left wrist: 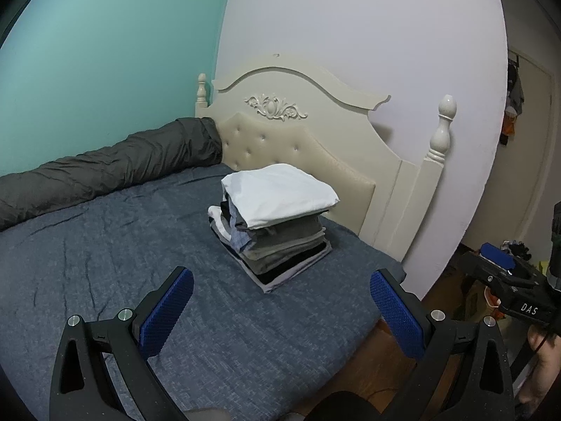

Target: Fold clothes

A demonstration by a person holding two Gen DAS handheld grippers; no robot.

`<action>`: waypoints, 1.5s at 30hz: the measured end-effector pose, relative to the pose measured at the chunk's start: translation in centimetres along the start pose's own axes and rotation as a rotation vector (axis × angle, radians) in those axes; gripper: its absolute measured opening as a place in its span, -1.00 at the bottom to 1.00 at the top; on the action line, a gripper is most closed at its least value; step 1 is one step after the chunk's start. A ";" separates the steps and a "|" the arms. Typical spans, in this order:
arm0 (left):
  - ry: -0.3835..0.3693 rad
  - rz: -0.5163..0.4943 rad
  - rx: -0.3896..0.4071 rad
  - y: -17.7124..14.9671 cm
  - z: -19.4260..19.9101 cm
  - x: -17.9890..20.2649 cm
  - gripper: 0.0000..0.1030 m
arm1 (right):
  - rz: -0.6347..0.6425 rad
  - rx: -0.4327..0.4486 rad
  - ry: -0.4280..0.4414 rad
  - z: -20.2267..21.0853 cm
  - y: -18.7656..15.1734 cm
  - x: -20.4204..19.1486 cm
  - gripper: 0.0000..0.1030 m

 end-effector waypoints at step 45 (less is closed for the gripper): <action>0.014 -0.008 -0.017 -3.2 1.3 1.5 0.99 | -0.013 -0.013 -0.021 1.4 -4.0 -0.9 0.99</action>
Point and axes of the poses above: each gripper's, at about its wrist camera, not at the fingertips, and z roughly against the way its jaws point, x to its right, y to its top, the point moved 2 cm from there along -z, roughly the way its jaws point, and after that the axes turned 2 degrees about -z, right-handed, at the moved point
